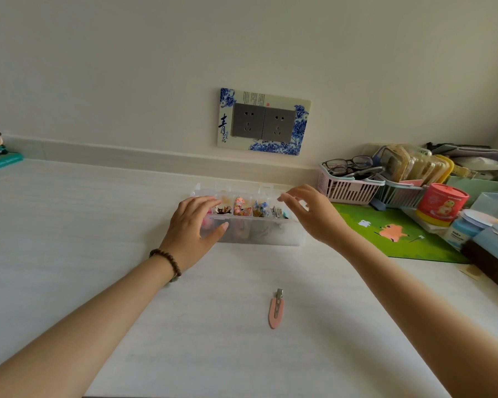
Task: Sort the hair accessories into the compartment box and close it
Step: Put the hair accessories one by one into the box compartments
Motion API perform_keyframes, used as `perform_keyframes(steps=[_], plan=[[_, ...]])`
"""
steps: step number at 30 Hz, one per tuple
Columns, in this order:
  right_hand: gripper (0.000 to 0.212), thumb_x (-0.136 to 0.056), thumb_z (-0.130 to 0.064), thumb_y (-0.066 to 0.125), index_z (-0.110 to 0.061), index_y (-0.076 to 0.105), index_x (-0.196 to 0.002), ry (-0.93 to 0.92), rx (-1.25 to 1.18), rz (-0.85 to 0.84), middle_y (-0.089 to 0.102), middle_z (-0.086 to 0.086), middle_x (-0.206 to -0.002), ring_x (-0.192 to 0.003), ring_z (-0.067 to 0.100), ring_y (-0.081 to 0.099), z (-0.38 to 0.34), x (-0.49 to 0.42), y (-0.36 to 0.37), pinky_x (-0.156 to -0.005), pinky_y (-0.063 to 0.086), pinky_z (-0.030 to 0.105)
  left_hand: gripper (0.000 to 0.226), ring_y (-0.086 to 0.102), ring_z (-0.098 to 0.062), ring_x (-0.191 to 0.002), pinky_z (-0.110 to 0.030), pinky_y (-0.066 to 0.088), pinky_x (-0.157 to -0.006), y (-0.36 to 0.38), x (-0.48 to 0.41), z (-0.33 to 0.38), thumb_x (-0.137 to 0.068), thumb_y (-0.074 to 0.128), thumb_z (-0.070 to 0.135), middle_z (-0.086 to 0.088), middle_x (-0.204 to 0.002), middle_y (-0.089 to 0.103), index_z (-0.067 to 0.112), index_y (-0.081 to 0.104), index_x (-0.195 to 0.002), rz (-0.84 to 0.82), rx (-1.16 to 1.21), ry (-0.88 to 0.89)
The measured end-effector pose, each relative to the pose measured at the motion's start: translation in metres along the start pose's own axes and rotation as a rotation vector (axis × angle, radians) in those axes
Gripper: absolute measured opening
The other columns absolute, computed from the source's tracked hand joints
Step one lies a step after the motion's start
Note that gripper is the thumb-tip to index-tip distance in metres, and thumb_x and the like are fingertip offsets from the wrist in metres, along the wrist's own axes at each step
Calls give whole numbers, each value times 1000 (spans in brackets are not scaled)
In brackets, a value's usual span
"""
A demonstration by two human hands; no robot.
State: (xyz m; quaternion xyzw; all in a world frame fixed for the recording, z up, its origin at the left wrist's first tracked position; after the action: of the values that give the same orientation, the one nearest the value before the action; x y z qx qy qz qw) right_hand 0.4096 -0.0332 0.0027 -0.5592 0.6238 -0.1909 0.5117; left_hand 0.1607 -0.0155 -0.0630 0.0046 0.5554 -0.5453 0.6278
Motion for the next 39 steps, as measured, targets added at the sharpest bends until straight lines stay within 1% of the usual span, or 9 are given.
perform_keyframes(steps=[2,4,8,14,21,26,30,34,39], plan=[[24,-90,-38,52,-23,68,-100,-22,-178,-21,66,-8,-103,-87,6,59,-11,22,-3,-72,46,24,58,34,-15,-121,-31,28,-105,0,0,0,-79,42,56,1,-128,52,19,51,-123,6,-1,3],[17,-86,-37,60,-26,69,-95,-49,-236,-226,69,-12,-96,-79,2,58,-16,46,-3,-67,44,19,57,34,-14,-119,-32,28,-105,0,0,0,-79,43,54,0,-127,52,18,52,-122,9,5,5],[21,-76,-34,74,-35,70,-96,-94,-236,-587,61,-11,-98,-80,1,53,-13,84,5,-74,42,17,55,37,-18,-119,-37,32,-104,1,0,0,-80,43,53,-1,-126,54,18,53,-121,15,-13,22],[19,-71,-28,79,-29,71,-89,-84,-325,-585,55,-8,-94,-87,13,52,-8,93,10,-81,42,24,55,38,-21,-119,-31,29,-103,1,0,0,-79,43,53,-3,-125,54,18,54,-120,0,-21,12],[17,-74,-29,76,-14,67,-76,-10,-410,-454,64,-1,-70,-61,2,49,-11,93,9,-61,39,26,55,38,-22,-119,-34,30,-103,1,0,0,-79,43,53,-3,-125,54,18,55,-119,-6,-24,9],[32,-64,-38,81,-11,65,-71,124,-462,45,65,-6,-66,-56,0,52,-16,52,-7,-53,40,10,55,37,-20,-118,-29,28,-102,2,0,0,-79,43,54,-4,-124,54,18,56,-118,1,-16,6],[36,-66,-42,80,-13,61,-77,259,-425,240,65,-2,-73,-68,10,59,-4,3,-5,-65,49,22,56,38,-21,-119,-35,31,-104,1,0,0,-79,43,55,-3,-126,53,18,56,-118,-10,-13,-1],[32,-70,-37,78,-13,61,-81,357,-308,237,65,0,-78,-75,17,62,7,-22,12,-74,54,37,56,36,-19,-121,-34,30,-104,0,0,0,-79,42,55,-2,-127,53,19,55,-119,-9,-13,-5],[27,-84,-41,60,-15,67,-79,275,-217,250,66,-4,-75,-74,14,60,9,-19,18,-66,47,31,55,34,-15,-120,-30,28,-103,1,0,0,-79,43,54,-1,-126,53,19,55,-119,-3,-9,-2]])
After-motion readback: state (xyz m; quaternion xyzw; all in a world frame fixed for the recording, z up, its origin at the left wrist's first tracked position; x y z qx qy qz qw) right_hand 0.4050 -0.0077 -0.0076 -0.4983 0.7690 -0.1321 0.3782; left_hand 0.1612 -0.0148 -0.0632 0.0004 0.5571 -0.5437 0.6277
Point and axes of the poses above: each hand's wrist, its own x-axis away from the middle knuckle, its own y-axis out of the palm, z = x × y, the point moved 1 cm from there along -x, towards the middle knuckle
